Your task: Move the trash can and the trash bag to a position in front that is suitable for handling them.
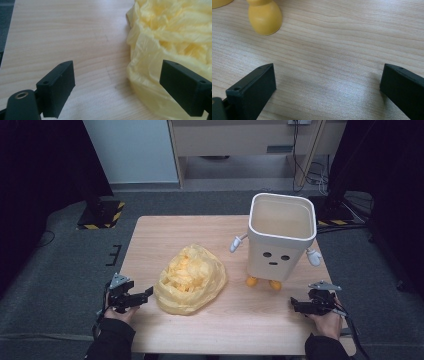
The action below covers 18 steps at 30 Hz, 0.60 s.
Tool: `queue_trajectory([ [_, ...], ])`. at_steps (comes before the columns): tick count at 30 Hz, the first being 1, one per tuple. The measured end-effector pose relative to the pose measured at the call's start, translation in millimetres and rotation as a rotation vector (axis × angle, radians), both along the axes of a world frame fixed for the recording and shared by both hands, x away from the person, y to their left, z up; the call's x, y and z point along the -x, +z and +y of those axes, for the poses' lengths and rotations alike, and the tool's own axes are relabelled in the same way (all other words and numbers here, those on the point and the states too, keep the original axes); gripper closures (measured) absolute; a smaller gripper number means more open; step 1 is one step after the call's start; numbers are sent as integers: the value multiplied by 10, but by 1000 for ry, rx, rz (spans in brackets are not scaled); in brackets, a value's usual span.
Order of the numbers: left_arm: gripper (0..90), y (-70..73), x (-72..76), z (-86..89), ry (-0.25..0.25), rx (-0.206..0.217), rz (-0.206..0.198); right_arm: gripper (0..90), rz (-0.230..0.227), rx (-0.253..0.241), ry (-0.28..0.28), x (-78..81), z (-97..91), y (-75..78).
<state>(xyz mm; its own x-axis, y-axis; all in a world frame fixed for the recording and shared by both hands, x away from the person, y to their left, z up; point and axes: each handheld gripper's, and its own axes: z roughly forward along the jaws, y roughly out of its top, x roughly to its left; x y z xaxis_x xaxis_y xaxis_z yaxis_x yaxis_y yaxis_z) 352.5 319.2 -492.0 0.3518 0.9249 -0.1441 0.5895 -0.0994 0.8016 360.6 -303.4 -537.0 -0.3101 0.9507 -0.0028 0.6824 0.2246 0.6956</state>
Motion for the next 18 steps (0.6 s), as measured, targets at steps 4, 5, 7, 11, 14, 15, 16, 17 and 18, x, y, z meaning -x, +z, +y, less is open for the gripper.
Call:
queue_trajectory([
  [4,128,54,-42,-51,1,19,-26,6,-5,-14,-8,2,7,-4],
  [5,129,55,-57,-69,-1,20,-25,6,-11,0,-4,-3,2,-10],
  [7,132,66,-83,-117,-11,32,-28,6,-12,-7,-14,-3,11,-9],
  [11,151,67,-82,-144,-26,60,-37,4,2,-20,-35,1,33,-3],
  [14,166,37,-99,-180,-42,57,-22,4,2,-20,-38,2,35,-3],
  [15,166,24,-109,-198,-45,50,-14,4,3,-21,-36,1,34,-2],
  [16,173,10,-122,-218,-52,44,-9,4,2,-20,-38,1,36,-3],
  [17,175,-2,-133,-241,-61,37,-4,4,2,-20,-39,1,36,-3],
  [18,175,-12,-152,-300,-79,16,3,4,2,-21,-40,1,38,-3],
])
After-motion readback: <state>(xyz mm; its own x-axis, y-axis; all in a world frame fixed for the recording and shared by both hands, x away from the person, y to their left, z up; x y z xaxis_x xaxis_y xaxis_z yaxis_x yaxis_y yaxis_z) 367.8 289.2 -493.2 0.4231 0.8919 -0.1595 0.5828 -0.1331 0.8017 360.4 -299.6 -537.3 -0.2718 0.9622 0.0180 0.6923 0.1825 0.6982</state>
